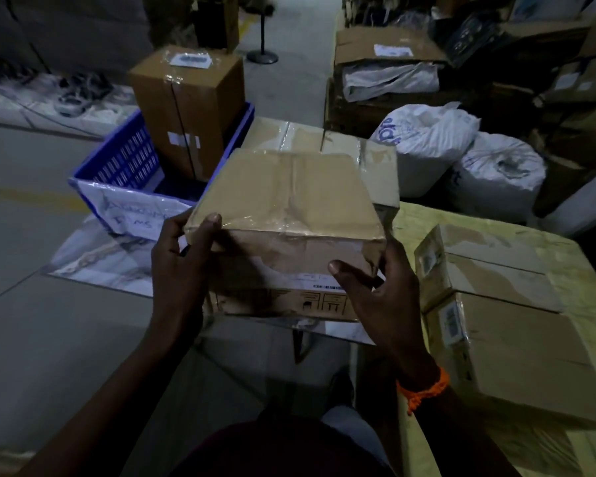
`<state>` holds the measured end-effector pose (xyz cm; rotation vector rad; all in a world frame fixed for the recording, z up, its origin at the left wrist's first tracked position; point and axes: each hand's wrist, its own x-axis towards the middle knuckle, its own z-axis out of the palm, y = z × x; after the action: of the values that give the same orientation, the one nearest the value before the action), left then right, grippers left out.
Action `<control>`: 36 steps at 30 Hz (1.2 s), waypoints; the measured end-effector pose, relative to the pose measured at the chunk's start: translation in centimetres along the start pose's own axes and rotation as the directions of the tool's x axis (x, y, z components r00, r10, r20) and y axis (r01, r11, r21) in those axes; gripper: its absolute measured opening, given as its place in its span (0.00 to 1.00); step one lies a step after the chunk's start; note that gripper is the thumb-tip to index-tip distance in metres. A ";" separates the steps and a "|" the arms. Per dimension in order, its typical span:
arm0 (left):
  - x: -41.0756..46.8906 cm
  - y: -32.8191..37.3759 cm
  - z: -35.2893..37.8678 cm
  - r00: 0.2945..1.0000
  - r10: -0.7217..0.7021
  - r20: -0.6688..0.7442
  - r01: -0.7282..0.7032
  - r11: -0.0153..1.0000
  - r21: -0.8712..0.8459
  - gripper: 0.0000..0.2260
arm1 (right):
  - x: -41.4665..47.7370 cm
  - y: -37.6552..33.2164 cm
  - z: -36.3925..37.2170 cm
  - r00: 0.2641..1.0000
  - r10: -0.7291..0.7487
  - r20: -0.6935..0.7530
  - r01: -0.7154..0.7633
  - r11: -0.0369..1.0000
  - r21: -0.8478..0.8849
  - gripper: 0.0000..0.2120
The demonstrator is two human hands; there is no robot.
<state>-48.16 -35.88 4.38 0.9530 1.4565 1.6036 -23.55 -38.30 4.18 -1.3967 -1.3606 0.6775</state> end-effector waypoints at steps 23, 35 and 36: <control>28.5 0.6 12.5 0.979 -0.046 0.199 0.009 0.983 0.182 0.12 | 28.3 10.0 11.3 0.987 -0.157 -0.040 0.153 0.984 -0.092 0.50; 34.6 -4.6 11.7 0.964 -0.106 0.244 0.028 0.953 0.302 0.16 | 30.4 15.4 17.0 0.993 -0.112 -0.025 0.108 0.989 -0.104 0.48; 35.0 -5.2 11.7 0.965 -0.106 0.239 0.032 0.956 0.293 0.16 | 30.6 15.5 17.2 0.992 -0.120 -0.022 0.117 0.988 -0.105 0.48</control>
<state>-52.65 1.02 1.33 1.2081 1.5473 1.1879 -27.32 -1.99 -7.69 -1.3890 -1.4613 0.5127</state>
